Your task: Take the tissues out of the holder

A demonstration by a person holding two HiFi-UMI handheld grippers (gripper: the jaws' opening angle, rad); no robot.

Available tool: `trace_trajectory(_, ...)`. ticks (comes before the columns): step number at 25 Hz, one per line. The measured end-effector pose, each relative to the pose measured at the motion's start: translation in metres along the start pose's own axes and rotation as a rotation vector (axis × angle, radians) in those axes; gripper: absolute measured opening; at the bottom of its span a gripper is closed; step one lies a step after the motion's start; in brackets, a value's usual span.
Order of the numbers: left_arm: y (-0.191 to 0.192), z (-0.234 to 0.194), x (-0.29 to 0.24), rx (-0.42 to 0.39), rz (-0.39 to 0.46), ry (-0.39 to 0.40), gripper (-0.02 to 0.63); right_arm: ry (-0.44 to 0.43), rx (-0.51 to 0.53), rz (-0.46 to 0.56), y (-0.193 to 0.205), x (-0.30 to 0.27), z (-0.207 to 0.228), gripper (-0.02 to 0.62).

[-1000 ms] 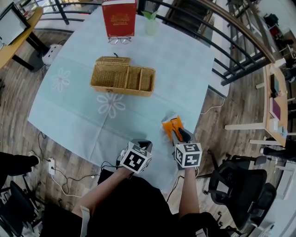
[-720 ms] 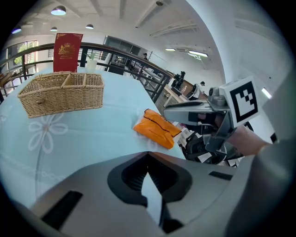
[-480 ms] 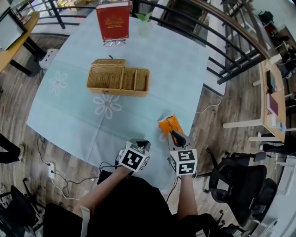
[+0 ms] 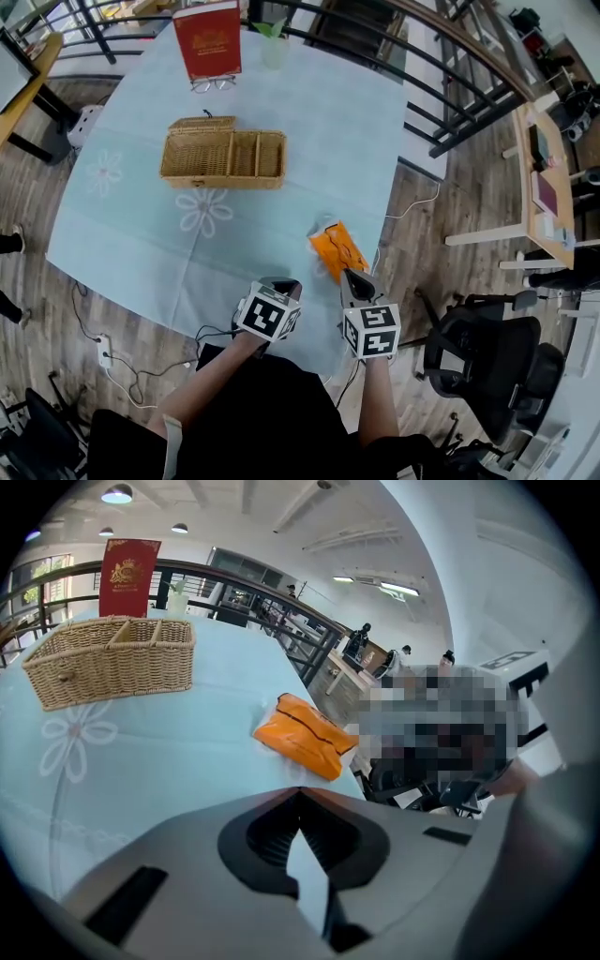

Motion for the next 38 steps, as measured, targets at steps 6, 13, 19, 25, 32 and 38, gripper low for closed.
trace_trajectory(6, 0.003, 0.007, -0.004, -0.012, -0.011, 0.008, 0.006, -0.005, -0.029, -0.021, 0.012, 0.008, -0.007, 0.012)
trace_trajectory(13, 0.012, 0.018, -0.008, -0.03, -0.019, 0.014, 0.006, -0.012, -0.055, -0.038, 0.027, 0.02, -0.016, 0.012)
trace_trajectory(19, 0.013, 0.024, -0.009, 0.001, -0.011, 0.023, 0.006, -0.028, -0.1, -0.073, 0.046, 0.019, -0.02, 0.012)
trace_trajectory(25, 0.017, 0.026, -0.012, -0.007, -0.002, 0.006, 0.006, -0.028, -0.139, -0.116, 0.067, 0.024, -0.022, 0.012)
trace_trajectory(32, 0.025, 0.031, -0.017, -0.019, -0.007, -0.004, 0.006, -0.011, -0.23, -0.16, 0.082, 0.03, -0.026, 0.012)
trace_trajectory(38, 0.025, 0.034, -0.015, -0.034, 0.022, -0.019, 0.006, -0.023, -0.258, -0.172, 0.085, 0.031, -0.032, 0.012)
Point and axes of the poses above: the fingertips, and each gripper's own axes: x backward along the fingers, z to its right, y out of its underside, the point moved 1 cm from there along x, backward along the fingers, and after that the axes turned 8 degrees about x, right-handed, at the moved point
